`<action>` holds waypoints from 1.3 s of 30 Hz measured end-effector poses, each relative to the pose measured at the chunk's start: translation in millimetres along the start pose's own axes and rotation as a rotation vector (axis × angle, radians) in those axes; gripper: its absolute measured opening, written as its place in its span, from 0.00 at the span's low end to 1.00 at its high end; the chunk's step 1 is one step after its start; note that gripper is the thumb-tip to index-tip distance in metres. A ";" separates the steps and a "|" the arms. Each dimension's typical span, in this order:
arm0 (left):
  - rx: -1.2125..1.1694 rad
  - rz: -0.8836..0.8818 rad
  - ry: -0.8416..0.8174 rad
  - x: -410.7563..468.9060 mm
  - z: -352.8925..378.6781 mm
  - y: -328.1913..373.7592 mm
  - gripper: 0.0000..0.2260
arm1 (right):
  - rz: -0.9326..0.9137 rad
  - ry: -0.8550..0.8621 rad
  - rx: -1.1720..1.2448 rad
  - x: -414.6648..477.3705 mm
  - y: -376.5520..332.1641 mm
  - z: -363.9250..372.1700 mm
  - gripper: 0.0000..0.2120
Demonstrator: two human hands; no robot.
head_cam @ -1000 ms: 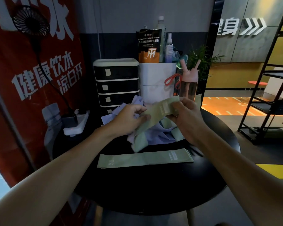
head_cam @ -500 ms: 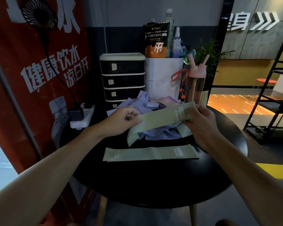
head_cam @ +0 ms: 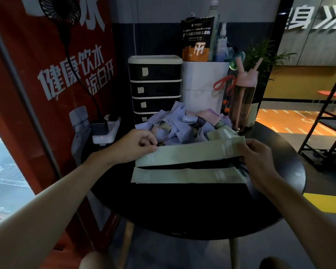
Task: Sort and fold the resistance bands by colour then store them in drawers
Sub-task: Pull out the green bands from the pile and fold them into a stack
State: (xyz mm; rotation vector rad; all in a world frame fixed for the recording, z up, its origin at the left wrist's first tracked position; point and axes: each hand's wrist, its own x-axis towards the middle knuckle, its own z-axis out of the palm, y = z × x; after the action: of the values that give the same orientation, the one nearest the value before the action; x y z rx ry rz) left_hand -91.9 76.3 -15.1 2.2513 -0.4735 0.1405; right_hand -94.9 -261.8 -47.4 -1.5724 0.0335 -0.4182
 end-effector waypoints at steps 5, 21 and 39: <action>-0.052 -0.044 -0.012 -14.3 -1.9 -10.0 0.04 | -0.048 -0.105 -0.119 -5.9 17.3 -11.9 0.12; 0.095 -0.074 0.028 -41.1 29.9 -37.5 0.02 | -0.166 -0.171 -0.578 -16.4 43.4 -22.2 0.11; 0.045 -0.011 0.051 -70.8 28.3 -60.7 0.19 | -0.173 -0.146 -0.815 -22.5 46.0 -22.4 0.12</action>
State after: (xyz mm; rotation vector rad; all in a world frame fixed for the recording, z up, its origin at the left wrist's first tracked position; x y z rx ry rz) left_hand -135.7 112.1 -94.5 2.2881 -0.4344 0.2040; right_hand -111.3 -279.6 -97.8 -2.4185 -0.0529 -0.4499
